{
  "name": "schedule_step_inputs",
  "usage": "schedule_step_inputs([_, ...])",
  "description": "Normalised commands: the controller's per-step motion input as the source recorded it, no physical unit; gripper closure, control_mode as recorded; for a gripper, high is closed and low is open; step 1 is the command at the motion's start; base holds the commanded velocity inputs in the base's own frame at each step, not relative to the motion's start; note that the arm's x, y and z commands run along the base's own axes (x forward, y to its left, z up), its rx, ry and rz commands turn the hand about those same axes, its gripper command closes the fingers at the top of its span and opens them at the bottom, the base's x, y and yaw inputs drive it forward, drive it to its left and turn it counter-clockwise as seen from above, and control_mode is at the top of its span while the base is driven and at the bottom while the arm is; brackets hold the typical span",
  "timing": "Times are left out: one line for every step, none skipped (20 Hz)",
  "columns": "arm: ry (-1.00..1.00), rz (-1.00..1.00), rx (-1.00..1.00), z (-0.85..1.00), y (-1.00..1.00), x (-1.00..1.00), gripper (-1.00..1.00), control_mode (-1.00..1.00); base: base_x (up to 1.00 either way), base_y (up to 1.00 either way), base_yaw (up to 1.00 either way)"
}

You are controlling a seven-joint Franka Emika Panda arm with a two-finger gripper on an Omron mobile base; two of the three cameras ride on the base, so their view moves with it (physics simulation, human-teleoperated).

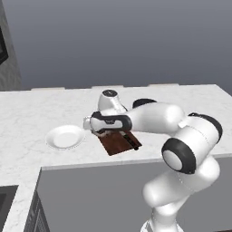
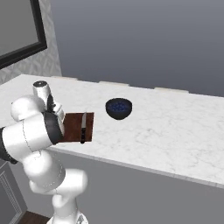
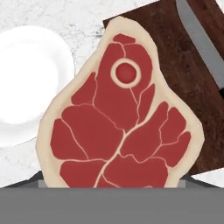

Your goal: Pick up the knife from the drawer and place it on the cutting board. Then place the meat from the plate to the cutting board.

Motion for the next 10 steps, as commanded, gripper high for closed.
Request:
schedule_step_inputs([0.27,-0.07,0.0,0.0,-1.0,0.0,1.0,-1.0,0.0,0.0,0.0])
schedule_step_inputs([0.18,-0.06,0.0,0.0,-0.92,0.0,1.0,-1.0,0.0,0.0,0.0])
schedule_step_inputs([0.11,-0.02,0.0,-0.02,-0.74,0.0,1.0,-1.0,0.0,0.0,0.0])
schedule_step_inputs([0.06,0.0,0.0,-0.06,-0.69,0.0,1.0,-1.0,0.0,0.0,0.0])
schedule_step_inputs([0.0,0.0,0.0,-0.11,-0.59,0.0,1.0,-1.0,0.0,0.0,0.0])
schedule_step_inputs([0.0,0.0,-0.02,-0.11,-0.52,0.0,1.0,-1.0,0.0,0.0,0.0])
schedule_step_inputs([0.0,0.0,0.0,-0.13,-0.44,0.16,1.0,-1.0,0.0,0.0,0.0])
schedule_step_inputs([0.0,0.0,-0.05,-0.34,-0.14,0.0,1.0,-1.0,0.0,0.0,0.0])
schedule_step_inputs([0.0,0.01,-0.1,-0.61,0.0,0.0,1.0,-1.0,0.0,0.0,0.0])
schedule_step_inputs([0.0,0.04,-0.07,-0.56,-0.09,0.06,1.0,-1.0,0.0,0.0,0.0])
